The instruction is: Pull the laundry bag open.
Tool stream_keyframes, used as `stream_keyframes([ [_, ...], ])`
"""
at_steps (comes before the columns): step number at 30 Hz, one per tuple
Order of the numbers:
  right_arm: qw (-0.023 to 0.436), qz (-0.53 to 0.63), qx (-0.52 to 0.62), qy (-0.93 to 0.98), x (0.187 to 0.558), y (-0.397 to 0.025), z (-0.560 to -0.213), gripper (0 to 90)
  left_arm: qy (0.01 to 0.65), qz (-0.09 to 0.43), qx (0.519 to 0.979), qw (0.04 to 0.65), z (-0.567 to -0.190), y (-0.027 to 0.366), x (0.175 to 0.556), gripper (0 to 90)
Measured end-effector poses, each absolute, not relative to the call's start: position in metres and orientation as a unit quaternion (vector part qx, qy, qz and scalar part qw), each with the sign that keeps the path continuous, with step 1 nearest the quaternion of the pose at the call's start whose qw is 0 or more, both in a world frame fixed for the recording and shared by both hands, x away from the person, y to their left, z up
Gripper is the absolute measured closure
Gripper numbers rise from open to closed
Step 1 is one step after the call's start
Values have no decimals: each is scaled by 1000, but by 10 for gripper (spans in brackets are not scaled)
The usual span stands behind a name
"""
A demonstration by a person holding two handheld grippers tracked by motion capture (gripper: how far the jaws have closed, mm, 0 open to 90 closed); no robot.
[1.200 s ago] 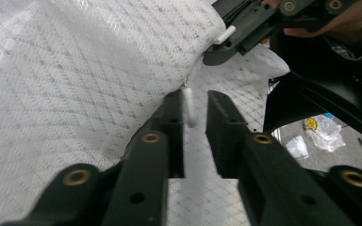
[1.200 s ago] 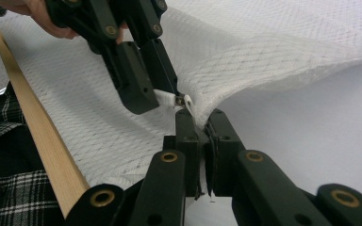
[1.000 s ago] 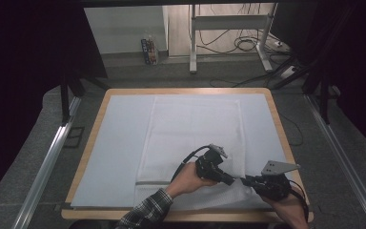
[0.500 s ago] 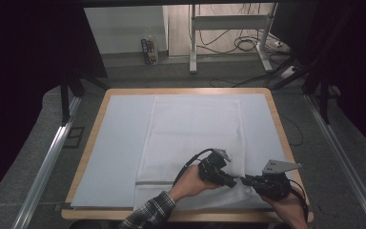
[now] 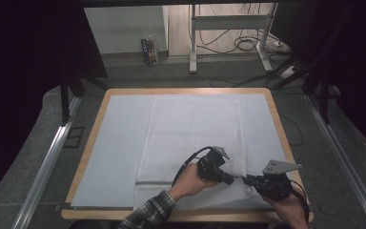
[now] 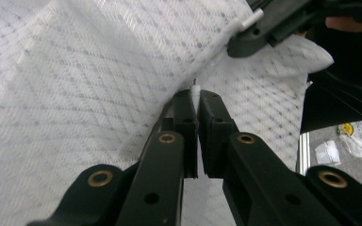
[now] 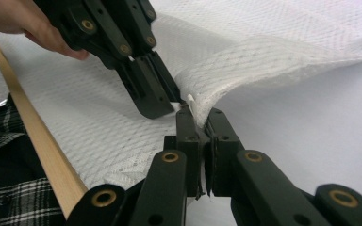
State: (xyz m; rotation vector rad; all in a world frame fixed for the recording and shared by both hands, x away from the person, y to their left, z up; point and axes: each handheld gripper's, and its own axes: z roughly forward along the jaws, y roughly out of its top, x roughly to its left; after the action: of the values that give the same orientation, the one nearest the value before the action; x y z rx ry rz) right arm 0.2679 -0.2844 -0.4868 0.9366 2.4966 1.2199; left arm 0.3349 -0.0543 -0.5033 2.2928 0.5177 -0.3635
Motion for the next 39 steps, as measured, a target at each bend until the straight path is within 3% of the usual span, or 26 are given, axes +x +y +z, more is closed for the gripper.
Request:
stream_keyframes([
  [14,109,409,324,846,267,-284,-486,855,189,-152,894,376,-504,-51,335,869],
  [24,104,418,323,843,266,-284,-485,854,195,-136,896,376,-507,-65,330,736],
  [30,100,425,324,839,266,-285,-484,854,212,-128,894,374,-507,-67,332,859],
  [39,108,413,334,840,266,-285,-485,855,211,-138,894,371,-506,-62,330,875],
])
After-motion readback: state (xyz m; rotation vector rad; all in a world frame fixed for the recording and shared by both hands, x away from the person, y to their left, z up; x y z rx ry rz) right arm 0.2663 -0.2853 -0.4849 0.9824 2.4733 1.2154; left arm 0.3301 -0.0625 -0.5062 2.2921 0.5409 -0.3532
